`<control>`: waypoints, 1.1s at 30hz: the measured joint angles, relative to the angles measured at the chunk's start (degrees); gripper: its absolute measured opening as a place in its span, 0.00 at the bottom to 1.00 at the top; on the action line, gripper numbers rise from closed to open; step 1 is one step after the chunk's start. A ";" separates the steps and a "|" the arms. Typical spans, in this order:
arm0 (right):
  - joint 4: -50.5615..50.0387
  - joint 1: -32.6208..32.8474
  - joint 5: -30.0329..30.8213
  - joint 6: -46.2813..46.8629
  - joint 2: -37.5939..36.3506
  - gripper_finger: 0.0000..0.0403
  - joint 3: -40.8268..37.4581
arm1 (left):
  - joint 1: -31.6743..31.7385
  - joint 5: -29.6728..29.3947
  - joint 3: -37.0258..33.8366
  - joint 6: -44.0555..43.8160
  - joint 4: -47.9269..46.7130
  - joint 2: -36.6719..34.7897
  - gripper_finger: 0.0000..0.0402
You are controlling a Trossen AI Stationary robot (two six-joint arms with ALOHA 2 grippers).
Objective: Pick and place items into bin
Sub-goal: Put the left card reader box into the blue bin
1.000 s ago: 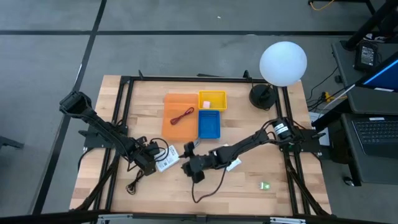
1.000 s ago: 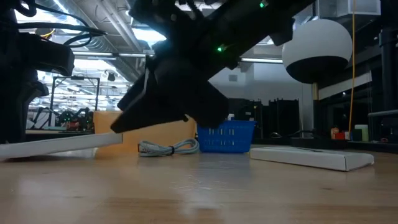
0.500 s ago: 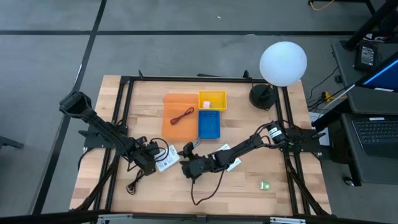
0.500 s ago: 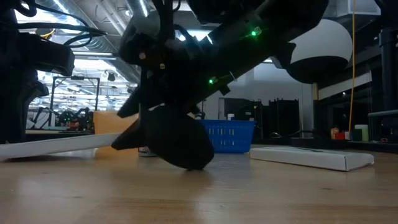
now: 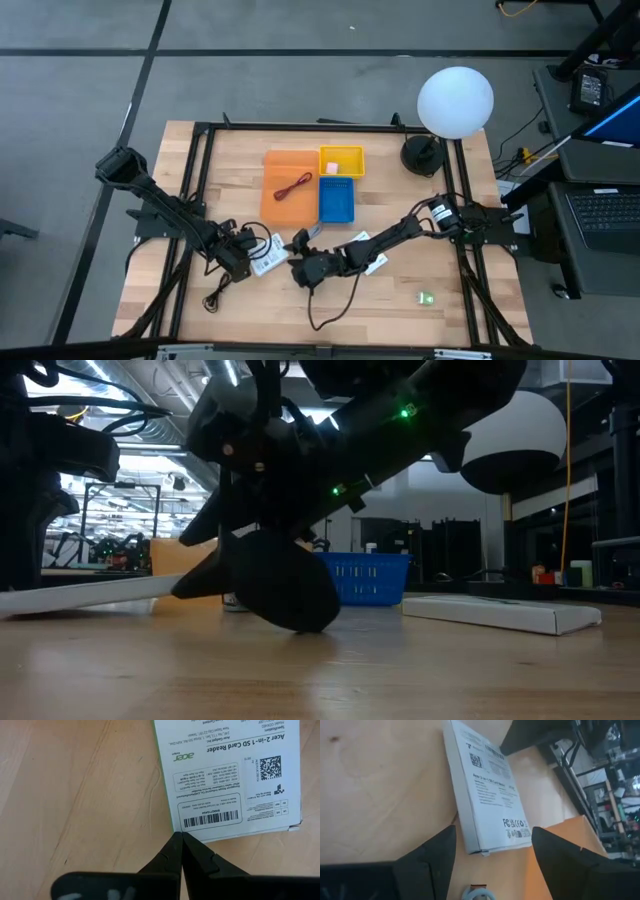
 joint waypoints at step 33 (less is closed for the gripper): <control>-4.65 -1.70 -1.89 -4.01 1.20 0.59 1.75 | -0.02 0.55 -0.02 3.21 2.91 0.04 0.00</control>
